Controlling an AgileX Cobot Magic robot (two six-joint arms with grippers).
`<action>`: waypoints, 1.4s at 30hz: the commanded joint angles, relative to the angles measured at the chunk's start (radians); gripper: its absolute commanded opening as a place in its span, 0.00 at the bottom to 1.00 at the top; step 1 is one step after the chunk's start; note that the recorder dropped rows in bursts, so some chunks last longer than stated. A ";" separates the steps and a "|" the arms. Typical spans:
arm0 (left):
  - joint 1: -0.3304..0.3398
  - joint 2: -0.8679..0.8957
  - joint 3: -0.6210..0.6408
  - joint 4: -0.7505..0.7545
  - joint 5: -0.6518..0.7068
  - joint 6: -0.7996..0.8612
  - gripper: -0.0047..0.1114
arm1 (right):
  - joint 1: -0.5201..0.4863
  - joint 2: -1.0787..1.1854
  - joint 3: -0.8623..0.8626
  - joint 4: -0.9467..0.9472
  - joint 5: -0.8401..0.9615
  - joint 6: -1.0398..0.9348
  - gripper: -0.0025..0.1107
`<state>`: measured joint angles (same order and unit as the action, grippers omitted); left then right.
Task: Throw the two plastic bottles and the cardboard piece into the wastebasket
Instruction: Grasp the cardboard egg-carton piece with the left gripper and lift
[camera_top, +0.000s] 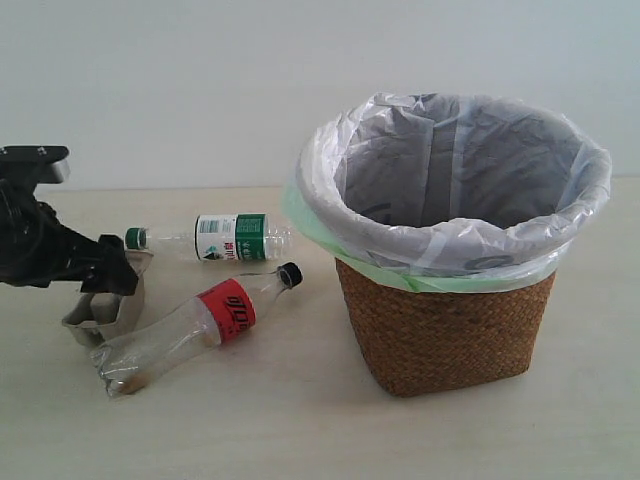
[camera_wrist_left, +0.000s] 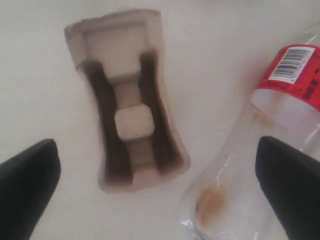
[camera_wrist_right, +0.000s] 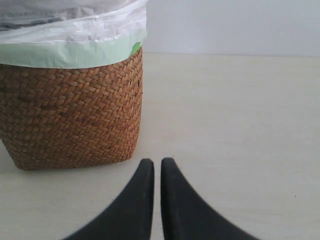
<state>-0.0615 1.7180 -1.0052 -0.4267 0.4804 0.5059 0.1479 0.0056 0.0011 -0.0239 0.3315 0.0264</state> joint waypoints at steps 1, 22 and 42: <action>-0.010 0.059 -0.008 -0.012 -0.067 0.012 0.98 | 0.001 -0.006 -0.001 -0.008 -0.009 -0.003 0.04; -0.010 0.245 -0.008 -0.012 -0.357 0.037 0.98 | 0.001 -0.006 -0.001 -0.008 -0.009 -0.003 0.04; -0.010 0.247 -0.008 -0.012 -0.364 0.008 0.07 | 0.001 -0.006 -0.001 -0.008 -0.009 -0.003 0.04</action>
<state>-0.0685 1.9866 -1.0090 -0.4296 0.1119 0.5249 0.1479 0.0056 0.0011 -0.0239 0.3315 0.0264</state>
